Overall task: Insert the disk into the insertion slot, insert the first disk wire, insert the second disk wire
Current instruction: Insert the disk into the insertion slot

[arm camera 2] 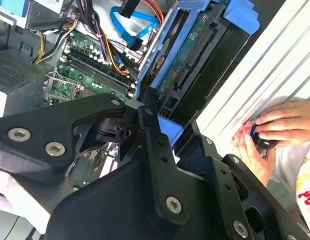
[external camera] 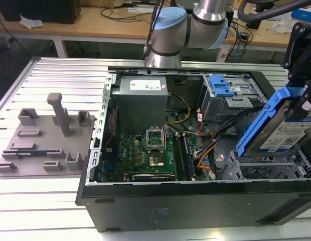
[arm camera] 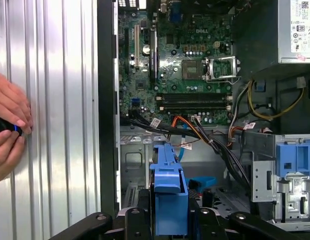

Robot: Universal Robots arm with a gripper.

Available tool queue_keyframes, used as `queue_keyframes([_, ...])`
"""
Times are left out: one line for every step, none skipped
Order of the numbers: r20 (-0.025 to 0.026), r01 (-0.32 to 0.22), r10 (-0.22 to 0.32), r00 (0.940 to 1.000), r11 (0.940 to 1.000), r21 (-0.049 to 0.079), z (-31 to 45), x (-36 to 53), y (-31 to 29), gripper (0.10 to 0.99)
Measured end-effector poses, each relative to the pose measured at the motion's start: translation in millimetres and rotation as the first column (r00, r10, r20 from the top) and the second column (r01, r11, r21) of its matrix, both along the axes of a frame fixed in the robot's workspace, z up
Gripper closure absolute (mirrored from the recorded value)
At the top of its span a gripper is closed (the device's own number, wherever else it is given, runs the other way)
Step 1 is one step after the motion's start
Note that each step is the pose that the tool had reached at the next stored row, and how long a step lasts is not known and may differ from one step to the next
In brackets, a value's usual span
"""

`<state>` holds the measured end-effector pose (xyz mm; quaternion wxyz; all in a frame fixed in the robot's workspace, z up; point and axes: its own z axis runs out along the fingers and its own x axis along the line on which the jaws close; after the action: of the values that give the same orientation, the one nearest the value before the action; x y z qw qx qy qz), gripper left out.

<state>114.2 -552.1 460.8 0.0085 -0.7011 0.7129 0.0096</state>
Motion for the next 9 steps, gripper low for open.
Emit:
queue_keyframes([0.0000, 0.000, 0.000, 1.0000, 1.0000, 0.000, -0.7, 0.0, 0.0, 0.722])
queue_keyframes([0.0000, 0.000, 0.000, 1.0000, 1.0000, 0.000, -1.3, 0.0, -0.1, 0.722])
queue_keyframes([0.0000, 0.000, 0.000, 1.0000, 1.0000, 0.000, -2.0, 0.0, -0.1, 0.722])
queue_keyframes([0.0000, 0.000, 0.000, 1.0000, 1.0000, 0.000, -2.5, 0.0, -0.2, 0.722])
queue_keyframes([0.0000, 0.000, 0.000, 1.0000, 1.0000, 0.000, -3.5, 0.0, -0.3, 0.722])
queue_keyframes([0.0000, 0.001, -0.001, 1.0000, 1.0000, 0.000, -4.1, 0.0, -0.3, 0.722])
queue_keyframes([0.0000, 0.001, -0.001, 1.0000, 1.0000, 0.000, -4.7, 0.0, -0.4, 0.722])
queue_keyframes([0.0000, 0.001, -0.001, 1.0000, 1.0000, 0.000, -5.5, 0.0, -0.5, 0.722])
queue_keyframes([0.0000, 0.001, -0.001, 1.0000, 1.0000, 0.000, -6.0, 0.0, -0.5, 0.722])
